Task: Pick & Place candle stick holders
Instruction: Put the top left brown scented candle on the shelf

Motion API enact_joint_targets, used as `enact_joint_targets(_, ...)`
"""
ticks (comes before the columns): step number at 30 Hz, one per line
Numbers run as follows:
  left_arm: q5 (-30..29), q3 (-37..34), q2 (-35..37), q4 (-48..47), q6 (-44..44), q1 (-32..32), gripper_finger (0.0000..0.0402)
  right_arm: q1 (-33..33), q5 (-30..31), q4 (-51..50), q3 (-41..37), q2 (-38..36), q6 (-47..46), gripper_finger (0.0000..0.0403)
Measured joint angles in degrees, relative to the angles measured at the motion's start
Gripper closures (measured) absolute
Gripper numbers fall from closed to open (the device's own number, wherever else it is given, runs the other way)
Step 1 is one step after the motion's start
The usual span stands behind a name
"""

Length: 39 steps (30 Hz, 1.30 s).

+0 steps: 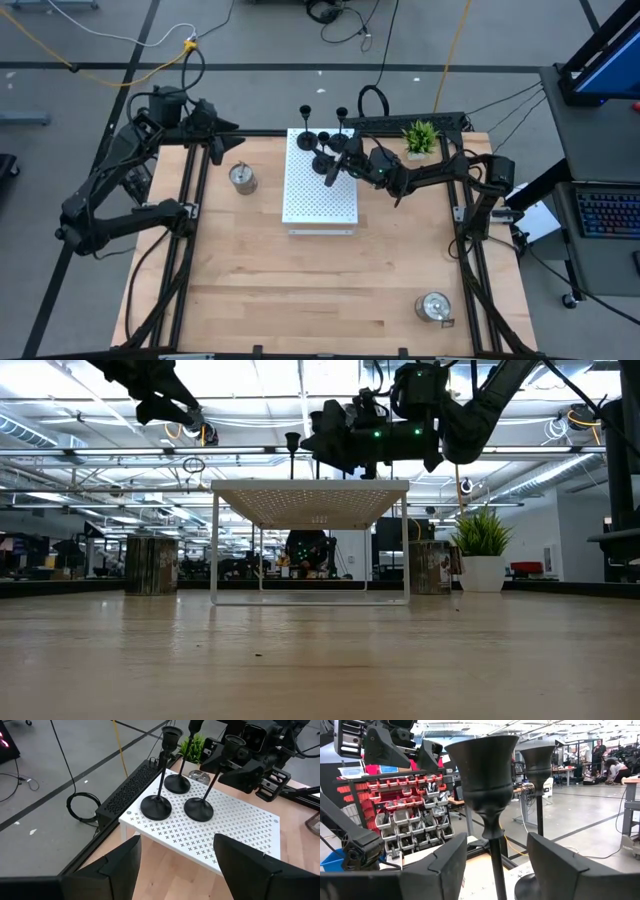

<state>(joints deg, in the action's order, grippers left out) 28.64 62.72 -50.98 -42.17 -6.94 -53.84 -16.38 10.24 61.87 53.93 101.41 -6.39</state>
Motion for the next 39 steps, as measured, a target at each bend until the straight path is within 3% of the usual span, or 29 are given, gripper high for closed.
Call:
enact_joint_targets(34, -0.02, 0.00, 0.00, -0.04, -1.36, 0.00, 0.0146, 0.00, 0.42, 0.27, -0.02, -0.10, 1.73, 0.0135)
enact_joint_targets(39, -0.02, 0.00, -0.02, -0.07, -1.79, -0.02, 0.0146, 0.00, 0.46, -7.79, -0.04, -4.08, 1.70, 0.0136)
